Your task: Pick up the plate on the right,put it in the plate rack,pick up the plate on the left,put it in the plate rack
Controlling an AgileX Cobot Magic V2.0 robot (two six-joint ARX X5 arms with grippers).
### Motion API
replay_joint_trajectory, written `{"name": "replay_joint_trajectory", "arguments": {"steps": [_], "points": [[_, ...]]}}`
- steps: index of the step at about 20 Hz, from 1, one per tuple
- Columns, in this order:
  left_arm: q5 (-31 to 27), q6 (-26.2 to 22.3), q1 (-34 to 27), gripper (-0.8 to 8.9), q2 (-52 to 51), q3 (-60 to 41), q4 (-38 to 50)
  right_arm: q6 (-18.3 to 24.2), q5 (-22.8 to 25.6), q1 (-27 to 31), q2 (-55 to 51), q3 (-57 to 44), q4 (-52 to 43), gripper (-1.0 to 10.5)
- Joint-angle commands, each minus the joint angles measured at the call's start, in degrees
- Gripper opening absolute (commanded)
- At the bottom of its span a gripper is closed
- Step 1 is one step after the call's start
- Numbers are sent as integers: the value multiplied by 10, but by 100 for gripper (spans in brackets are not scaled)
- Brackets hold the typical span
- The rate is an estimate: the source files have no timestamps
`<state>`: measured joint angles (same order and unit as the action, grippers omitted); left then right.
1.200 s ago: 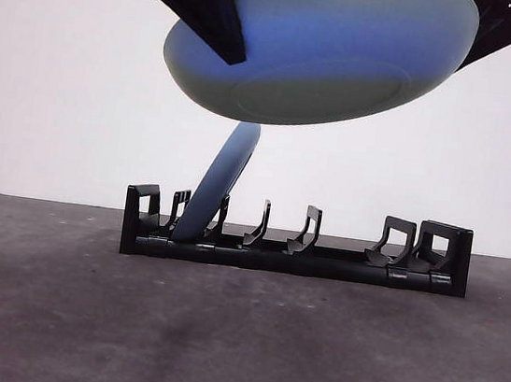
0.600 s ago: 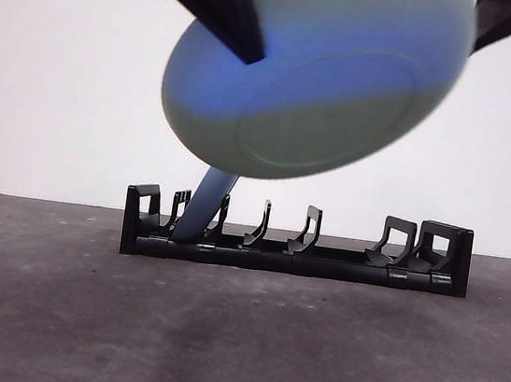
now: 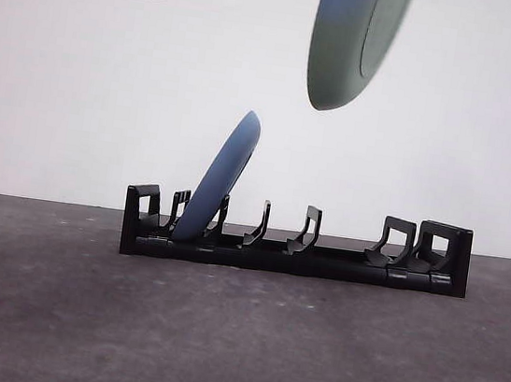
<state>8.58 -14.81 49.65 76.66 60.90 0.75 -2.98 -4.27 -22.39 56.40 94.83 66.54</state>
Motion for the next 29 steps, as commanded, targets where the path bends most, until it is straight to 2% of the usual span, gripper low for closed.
{"name": "replay_joint_trajectory", "arguments": {"steps": [1,4,8,15,22,29], "points": [[-4,87,-27,-8,45,1,79,0,-2,-1,-21,-3,32,377],[-13,111,-45,-8,89,11,117,0,-7,-1,-40,-3,64,377],[-19,127,-60,-8,143,50,122,0,-9,-1,-59,-4,93,377],[-84,132,-70,-8,239,142,120,-2,-9,-1,-88,-7,125,377],[-86,157,-100,-8,308,165,126,-9,-17,-1,-105,-27,125,377],[-82,156,-110,-8,339,165,122,-7,-20,-1,-106,-93,120,377]]}}
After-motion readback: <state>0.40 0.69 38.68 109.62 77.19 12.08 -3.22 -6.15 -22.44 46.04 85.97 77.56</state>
